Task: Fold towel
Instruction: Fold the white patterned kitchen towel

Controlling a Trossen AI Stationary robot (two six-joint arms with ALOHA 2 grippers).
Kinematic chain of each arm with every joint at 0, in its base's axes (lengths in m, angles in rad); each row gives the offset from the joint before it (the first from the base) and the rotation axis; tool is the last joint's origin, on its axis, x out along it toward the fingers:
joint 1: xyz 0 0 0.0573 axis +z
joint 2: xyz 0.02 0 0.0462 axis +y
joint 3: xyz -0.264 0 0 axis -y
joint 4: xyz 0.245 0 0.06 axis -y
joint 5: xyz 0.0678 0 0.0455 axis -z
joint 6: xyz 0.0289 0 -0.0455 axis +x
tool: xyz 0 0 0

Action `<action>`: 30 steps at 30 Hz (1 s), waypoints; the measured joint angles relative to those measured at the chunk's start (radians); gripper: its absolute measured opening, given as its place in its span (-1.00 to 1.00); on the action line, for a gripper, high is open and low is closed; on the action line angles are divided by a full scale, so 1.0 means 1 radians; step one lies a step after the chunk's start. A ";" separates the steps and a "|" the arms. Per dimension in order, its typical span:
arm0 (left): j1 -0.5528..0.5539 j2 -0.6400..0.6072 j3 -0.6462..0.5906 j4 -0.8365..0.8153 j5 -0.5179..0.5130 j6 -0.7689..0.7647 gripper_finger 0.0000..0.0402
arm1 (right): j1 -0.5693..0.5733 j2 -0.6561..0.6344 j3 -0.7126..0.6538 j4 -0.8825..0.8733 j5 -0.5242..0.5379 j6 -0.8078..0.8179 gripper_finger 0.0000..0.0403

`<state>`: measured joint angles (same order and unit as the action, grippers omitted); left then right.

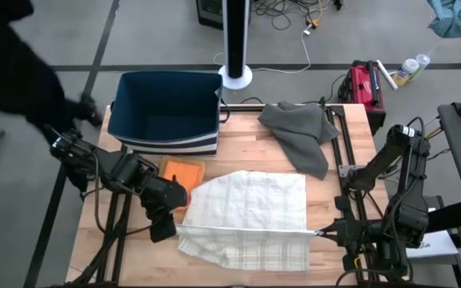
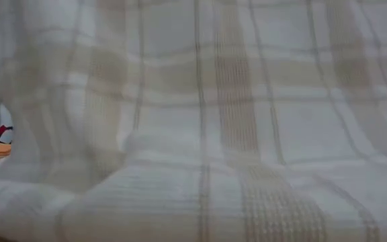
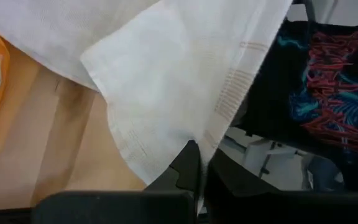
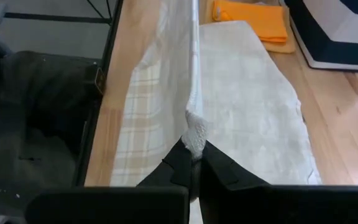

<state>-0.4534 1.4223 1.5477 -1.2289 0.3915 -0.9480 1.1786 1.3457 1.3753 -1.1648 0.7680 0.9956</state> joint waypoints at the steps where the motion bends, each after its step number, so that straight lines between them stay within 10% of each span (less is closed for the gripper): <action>1: 0.000 0.000 -0.008 0.001 -0.006 0.009 -1.00 | 0.000 0.000 -0.002 0.000 0.001 -0.001 -0.99; 8: -0.014 0.066 -0.025 -0.022 -0.075 0.330 -1.00 | 0.001 0.000 -0.024 -0.002 -0.009 0.013 -0.99; 20: -0.049 0.250 0.313 -0.297 0.065 0.250 -1.00 | 0.001 0.000 -0.024 0.003 -0.017 0.038 -0.99; 30: -0.114 0.284 0.542 -0.352 -0.079 0.169 -1.00 | 0.002 0.002 -0.024 0.001 -0.018 0.024 -0.99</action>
<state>-0.5675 1.7065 2.0895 -1.5813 0.3123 -0.7790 1.1805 1.3481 1.3515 -1.1637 0.7502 1.0198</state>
